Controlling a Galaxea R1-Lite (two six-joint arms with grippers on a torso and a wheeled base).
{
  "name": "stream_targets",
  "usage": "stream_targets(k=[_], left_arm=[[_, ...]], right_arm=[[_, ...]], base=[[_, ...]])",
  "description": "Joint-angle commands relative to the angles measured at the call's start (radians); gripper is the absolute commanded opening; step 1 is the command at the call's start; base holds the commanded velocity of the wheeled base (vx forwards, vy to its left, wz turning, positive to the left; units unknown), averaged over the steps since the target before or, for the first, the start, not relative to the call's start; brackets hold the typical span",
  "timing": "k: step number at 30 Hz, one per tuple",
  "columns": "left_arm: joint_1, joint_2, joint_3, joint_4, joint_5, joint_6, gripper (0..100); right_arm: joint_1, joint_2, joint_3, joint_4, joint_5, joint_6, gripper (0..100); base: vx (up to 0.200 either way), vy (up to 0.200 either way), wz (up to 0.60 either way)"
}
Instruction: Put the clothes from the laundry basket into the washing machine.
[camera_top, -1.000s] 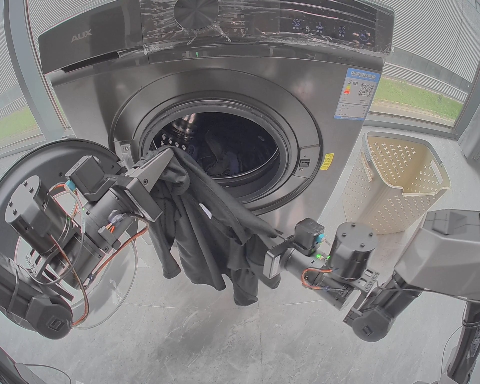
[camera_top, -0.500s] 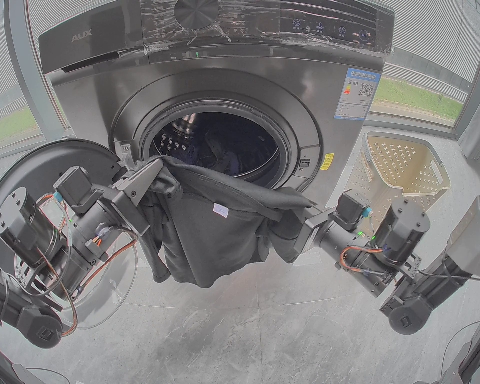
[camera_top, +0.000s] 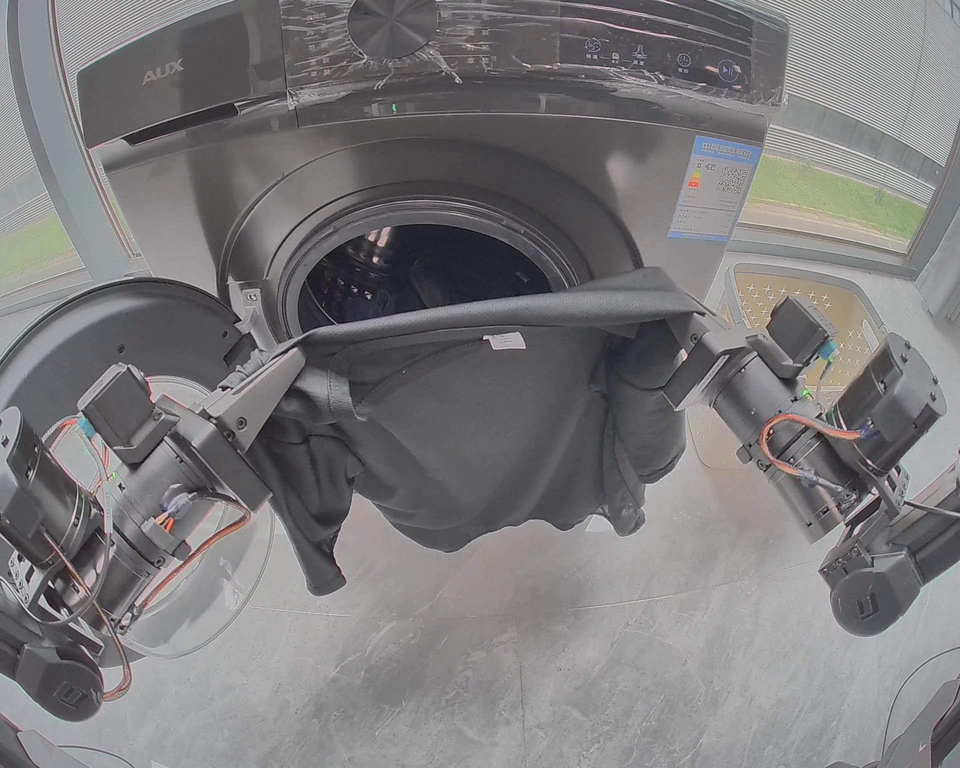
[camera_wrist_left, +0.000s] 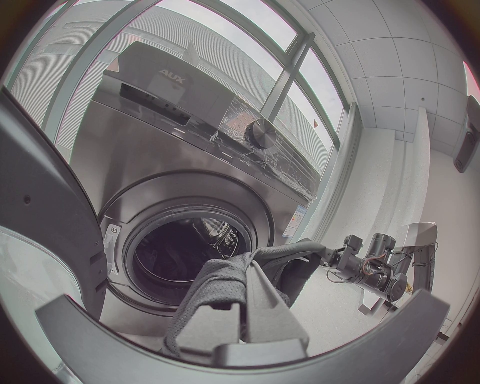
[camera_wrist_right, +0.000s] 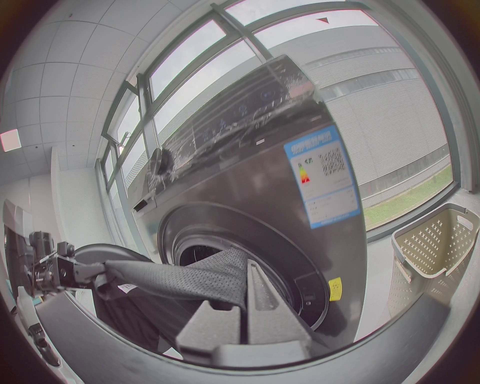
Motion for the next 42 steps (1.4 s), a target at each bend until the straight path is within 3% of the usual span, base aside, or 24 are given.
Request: stream_targets(k=[1, 34, 42], left_arm=[[-0.002, -0.016, 0.003, -0.001, 0.002, -0.001, 0], [-0.002, -0.019, -0.064, 0.000, 0.006, 0.002, 0], [-0.090, 0.003, -0.090, 0.016, -0.034, 0.033, 0]], right_arm=[[0.006, -0.034, -0.020, 0.001, -0.006, 0.001, 0], [0.035, -0.052, -0.017, 0.012, -0.011, 0.004, 0], [0.086, 0.018, 0.032, 0.004, -0.012, 0.030, 0]], base=[[0.000, 0.000, 0.00], [0.000, 0.000, 0.00], [0.000, 0.000, 0.00]])
